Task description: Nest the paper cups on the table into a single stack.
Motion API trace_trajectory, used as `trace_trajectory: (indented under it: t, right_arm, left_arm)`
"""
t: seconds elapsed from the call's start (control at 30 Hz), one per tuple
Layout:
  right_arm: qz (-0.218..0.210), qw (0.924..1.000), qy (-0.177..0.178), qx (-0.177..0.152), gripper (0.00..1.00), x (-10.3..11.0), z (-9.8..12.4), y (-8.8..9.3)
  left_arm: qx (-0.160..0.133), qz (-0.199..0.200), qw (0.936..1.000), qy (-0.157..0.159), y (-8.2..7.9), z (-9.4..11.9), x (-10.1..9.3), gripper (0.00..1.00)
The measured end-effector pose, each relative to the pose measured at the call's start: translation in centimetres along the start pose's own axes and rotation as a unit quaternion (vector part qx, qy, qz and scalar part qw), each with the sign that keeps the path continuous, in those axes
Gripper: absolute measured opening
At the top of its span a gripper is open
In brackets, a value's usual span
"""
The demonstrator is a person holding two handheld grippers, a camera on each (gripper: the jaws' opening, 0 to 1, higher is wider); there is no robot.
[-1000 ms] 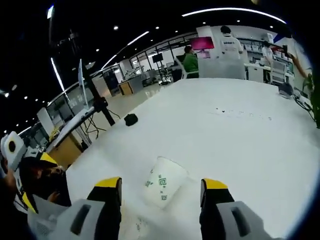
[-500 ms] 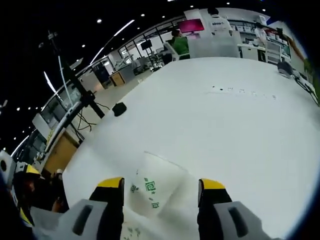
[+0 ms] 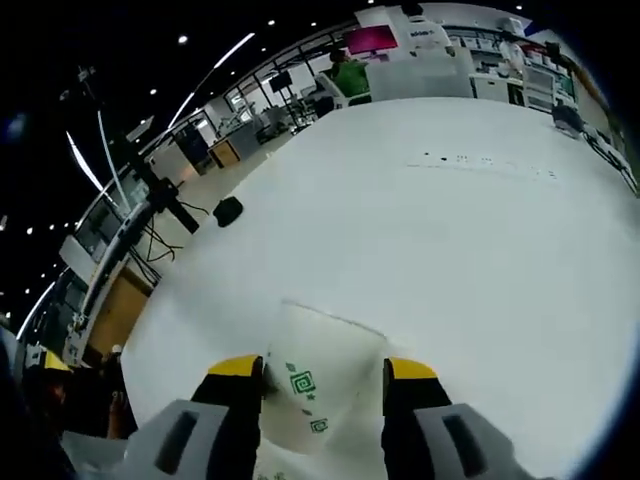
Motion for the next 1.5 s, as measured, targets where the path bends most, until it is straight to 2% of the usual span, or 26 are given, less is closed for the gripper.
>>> trace_trajectory:
  t: [0.13,0.37,0.53,0.8,0.93,1.1,1.27,1.5]
  right_arm:
    - [-0.006,1.0000,0.002,0.004,0.38,0.0,-0.1,0.2]
    - [0.002,1.0000,0.007,0.001,0.37,-0.1,0.2,0.2]
    - [0.006,0.9999,0.006,-0.013,0.37,-0.4,1.2,-0.2]
    - [-0.015,0.9991,0.000,-0.040,0.37,0.1,2.7,-0.8]
    - [-0.015,0.9981,-0.002,-0.059,0.37,0.1,3.1,-1.3]
    - [-0.005,0.9964,-0.001,-0.085,0.37,0.5,4.9,-2.2]
    - [0.008,0.9931,-0.013,-0.117,0.37,1.6,6.6,-3.2]
    - [0.039,0.9887,-0.037,-0.140,0.37,3.0,8.4,-3.7]
  left_arm:
    - [0.005,0.001,1.0000,0.000,0.2,0.0,0.0,0.57]
    - [-0.003,0.006,1.0000,-0.001,-0.1,-0.1,0.2,0.55]
    - [-0.013,0.026,0.9996,0.005,-0.5,-0.3,0.4,0.50]
    - [-0.014,0.021,0.9996,0.014,-1.2,-1.1,0.7,0.49]
    - [-0.021,0.029,0.9992,0.016,-2.1,-1.7,1.2,0.46]
    - [-0.022,0.024,0.9993,0.021,-3.3,-2.5,1.9,0.44]
    - [-0.029,0.014,0.9990,0.031,-4.6,-3.5,2.5,0.45]
    - [-0.041,0.016,0.9981,0.042,-6.7,-4.5,3.6,0.45]
Point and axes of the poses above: the point that each gripper's makers call its tool centre point, and the gripper's own axes: z roughly backward along the fingers, x roughly to its left, y roughly out of its underside, the point moved 2 cm from there along z, roughly backward along the fingers, and after that the axes turned 6 degrees about -x, right-handed, at the moved point
